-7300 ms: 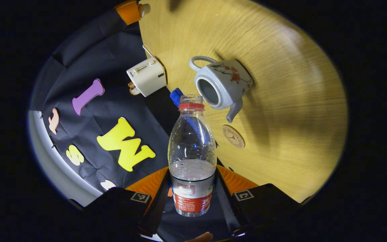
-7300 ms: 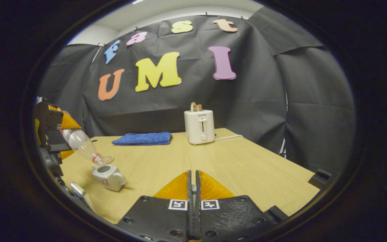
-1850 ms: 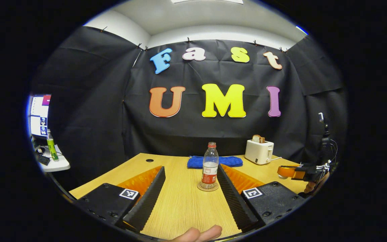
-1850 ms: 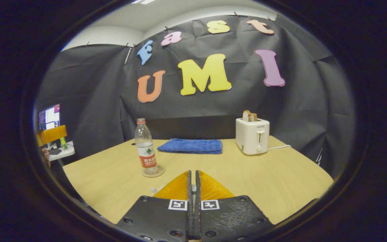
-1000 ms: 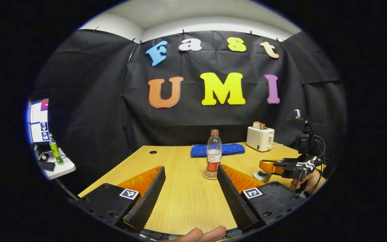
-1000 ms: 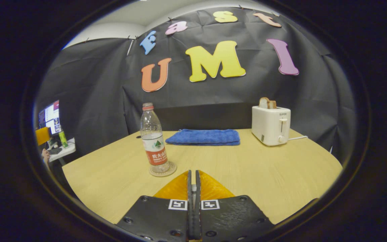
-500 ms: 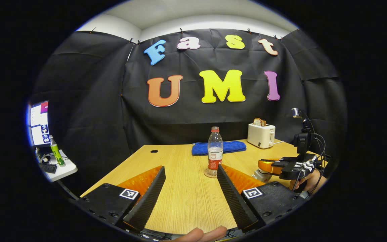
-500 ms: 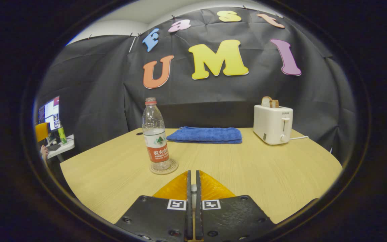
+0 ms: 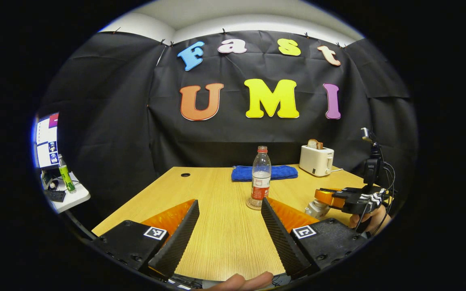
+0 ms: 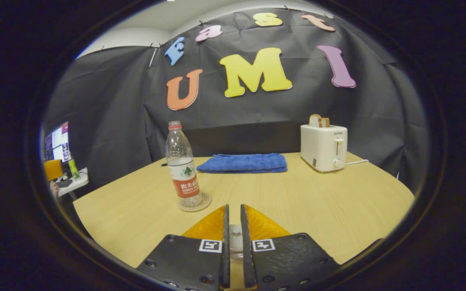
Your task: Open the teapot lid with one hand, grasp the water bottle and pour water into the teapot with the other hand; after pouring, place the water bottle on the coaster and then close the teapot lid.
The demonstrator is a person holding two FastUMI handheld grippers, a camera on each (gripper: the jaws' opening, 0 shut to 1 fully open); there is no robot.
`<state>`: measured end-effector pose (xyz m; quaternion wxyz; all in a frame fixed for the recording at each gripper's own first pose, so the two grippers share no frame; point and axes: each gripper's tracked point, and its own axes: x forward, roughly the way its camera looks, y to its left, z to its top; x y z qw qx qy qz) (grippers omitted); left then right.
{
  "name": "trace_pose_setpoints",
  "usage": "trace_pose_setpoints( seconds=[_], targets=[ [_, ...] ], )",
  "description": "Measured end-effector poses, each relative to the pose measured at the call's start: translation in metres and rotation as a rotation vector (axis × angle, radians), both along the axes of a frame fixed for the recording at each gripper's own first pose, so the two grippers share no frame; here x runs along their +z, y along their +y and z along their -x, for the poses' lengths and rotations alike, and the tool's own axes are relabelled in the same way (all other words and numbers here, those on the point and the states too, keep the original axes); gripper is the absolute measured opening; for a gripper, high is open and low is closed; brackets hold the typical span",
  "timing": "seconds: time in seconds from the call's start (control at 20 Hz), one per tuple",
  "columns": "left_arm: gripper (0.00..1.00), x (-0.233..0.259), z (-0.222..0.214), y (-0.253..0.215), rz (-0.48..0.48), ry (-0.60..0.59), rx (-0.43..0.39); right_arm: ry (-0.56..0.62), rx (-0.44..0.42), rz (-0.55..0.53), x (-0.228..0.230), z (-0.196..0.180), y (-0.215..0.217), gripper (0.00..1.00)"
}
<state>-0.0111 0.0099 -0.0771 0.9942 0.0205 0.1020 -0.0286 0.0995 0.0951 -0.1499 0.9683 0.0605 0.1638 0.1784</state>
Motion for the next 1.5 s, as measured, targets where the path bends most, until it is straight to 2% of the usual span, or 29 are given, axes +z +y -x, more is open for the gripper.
trace_pose_setpoints(
  seconds=[0.25,0.45,0.5,0.6,0.65,0.7,0.75,0.8,0.9,1.25,1.4,1.5],
  targets=[
    [0.97,0.001,0.001,-0.005,-0.004,-0.006,-0.014,-0.011,0.004,-0.017,0.011,0.008,-0.003,0.12],
    [0.97,0.003,0.002,-0.013,0.007,-0.009,-0.034,-0.046,0.029,-0.030,0.037,0.030,-0.002,0.36],
    [0.97,0.005,0.003,-0.015,0.008,-0.012,-0.038,-0.056,0.033,-0.031,0.045,0.037,-0.004,0.48],
    [0.97,0.007,0.003,-0.013,0.007,-0.015,-0.029,-0.088,0.036,-0.024,0.063,0.051,-0.009,0.57],
    [0.97,0.006,0.003,-0.014,0.014,-0.011,-0.029,-0.107,0.026,-0.014,0.072,0.056,-0.013,0.62],
    [0.97,0.006,0.005,-0.018,0.027,-0.004,-0.035,-0.122,0.007,0.002,0.078,0.061,-0.021,0.71],
    [0.97,0.007,0.006,-0.022,0.040,-0.002,-0.044,-0.136,-0.009,0.012,0.084,0.066,-0.028,0.75],
    [0.97,0.007,0.007,-0.026,0.047,-0.001,-0.049,-0.147,-0.017,0.015,0.091,0.073,-0.032,0.85],
    [0.97,0.007,0.007,-0.028,0.028,-0.003,-0.049,-0.164,-0.049,0.014,0.102,0.085,-0.047,0.98],
    [0.97,0.017,0.016,-0.041,0.037,-0.027,-0.053,-0.219,-0.184,0.063,0.119,0.124,-0.121,0.98],
    [0.97,0.020,0.017,-0.047,0.010,-0.042,-0.052,-0.209,-0.189,0.076,0.111,0.139,-0.140,0.96],
    [0.97,0.021,0.016,-0.049,-0.006,-0.054,-0.049,-0.236,-0.187,0.109,0.107,0.147,-0.150,0.99]
  ],
)
